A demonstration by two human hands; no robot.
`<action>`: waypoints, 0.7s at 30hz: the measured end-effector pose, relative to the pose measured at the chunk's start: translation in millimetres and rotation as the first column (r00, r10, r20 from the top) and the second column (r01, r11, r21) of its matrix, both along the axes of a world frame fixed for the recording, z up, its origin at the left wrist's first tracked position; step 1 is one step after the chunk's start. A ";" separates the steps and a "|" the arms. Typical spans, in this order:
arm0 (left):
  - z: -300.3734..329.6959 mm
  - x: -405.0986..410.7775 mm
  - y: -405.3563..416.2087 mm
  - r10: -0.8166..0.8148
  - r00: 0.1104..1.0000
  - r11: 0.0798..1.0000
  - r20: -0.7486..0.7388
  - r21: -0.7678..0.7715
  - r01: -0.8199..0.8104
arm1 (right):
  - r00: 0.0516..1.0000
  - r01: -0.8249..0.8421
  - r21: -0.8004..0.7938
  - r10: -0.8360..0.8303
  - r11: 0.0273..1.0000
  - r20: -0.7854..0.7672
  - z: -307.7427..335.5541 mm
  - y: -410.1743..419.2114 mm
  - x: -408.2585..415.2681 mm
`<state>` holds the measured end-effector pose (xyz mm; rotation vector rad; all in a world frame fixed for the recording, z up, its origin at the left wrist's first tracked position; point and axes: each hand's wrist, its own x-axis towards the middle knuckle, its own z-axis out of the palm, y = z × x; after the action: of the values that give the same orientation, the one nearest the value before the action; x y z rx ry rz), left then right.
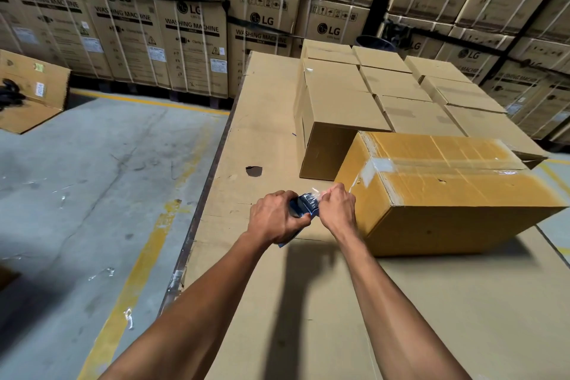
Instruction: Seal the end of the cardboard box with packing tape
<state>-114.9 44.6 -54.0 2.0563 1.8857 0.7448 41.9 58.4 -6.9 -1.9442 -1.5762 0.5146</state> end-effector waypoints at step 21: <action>1.7 -28.4 9.9 -0.139 0.987 0.986 -0.074 0.087 0.145 | 0.491 -0.185 -0.357 -0.228 0.915 -0.841 -4.1 14.1 27.7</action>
<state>-143.2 54.6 -52.2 2.2725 1.7458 0.7476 69.6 72.5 -11.0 -1.4735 -0.7630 1.6405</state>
